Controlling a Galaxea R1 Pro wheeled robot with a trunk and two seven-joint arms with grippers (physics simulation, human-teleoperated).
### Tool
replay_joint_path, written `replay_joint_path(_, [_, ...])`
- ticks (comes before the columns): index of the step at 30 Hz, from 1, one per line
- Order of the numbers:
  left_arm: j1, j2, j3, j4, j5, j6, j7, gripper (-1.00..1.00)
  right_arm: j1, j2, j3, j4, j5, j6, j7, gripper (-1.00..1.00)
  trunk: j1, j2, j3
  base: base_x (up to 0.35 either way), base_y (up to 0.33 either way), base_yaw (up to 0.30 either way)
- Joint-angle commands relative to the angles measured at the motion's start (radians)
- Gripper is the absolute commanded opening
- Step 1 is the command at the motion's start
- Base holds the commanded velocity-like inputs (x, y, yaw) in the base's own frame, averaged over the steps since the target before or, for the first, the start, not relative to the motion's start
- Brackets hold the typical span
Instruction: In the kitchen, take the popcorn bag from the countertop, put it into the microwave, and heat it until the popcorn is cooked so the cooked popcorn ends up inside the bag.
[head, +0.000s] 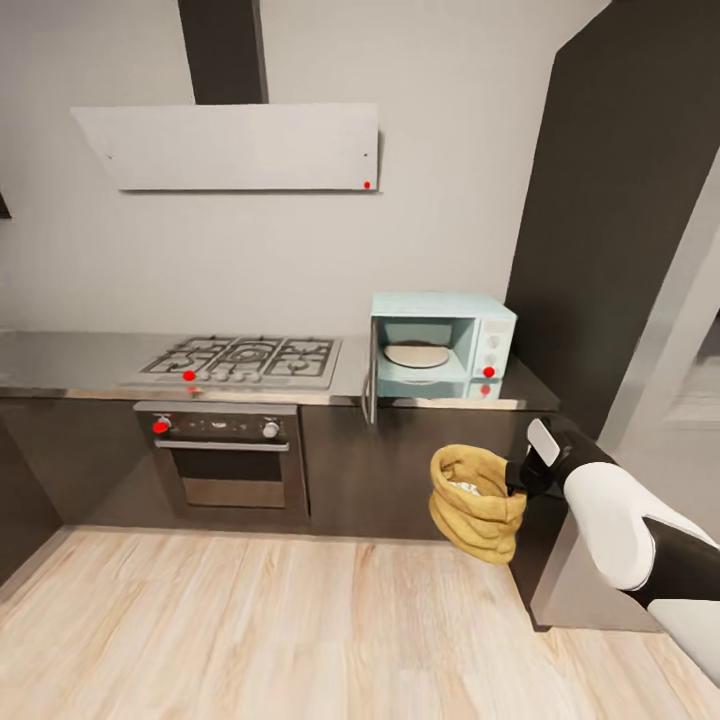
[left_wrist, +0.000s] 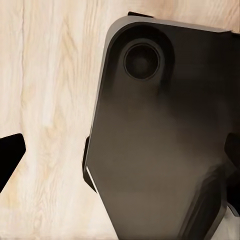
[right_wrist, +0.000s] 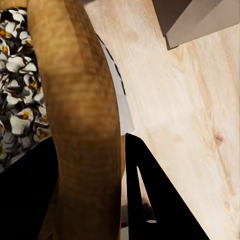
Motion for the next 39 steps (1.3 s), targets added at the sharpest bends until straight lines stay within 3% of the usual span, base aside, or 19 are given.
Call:
replay_joint_path(1, [0.000,0.000,0.000,-0.001,0.005,-0.002,0.002,1.00,-0.001,0.001,-0.006,-0.001,-0.001,0.003,-0.004,-1.00,0.000,-0.001,-0.001,-0.116,-0.133,0.270])
replay_joint_path(14, [0.000,0.002,-0.001,-0.001,0.005,-0.002,0.001,1.00,-0.001,-0.007,-0.005,-0.003,0.002,0.003,-0.004,-1.00,0.000,-0.001,-0.001,0.009,-0.014,0.255])
replay_joint_path(39, [0.000,0.002,0.002,-0.005,0.007,-0.003,0.000,1.00,0.001,0.004,0.003,-0.004,0.018,-0.027,-0.001,-1.00,0.000,-0.001,-0.001,0.000,0.000,0.006])
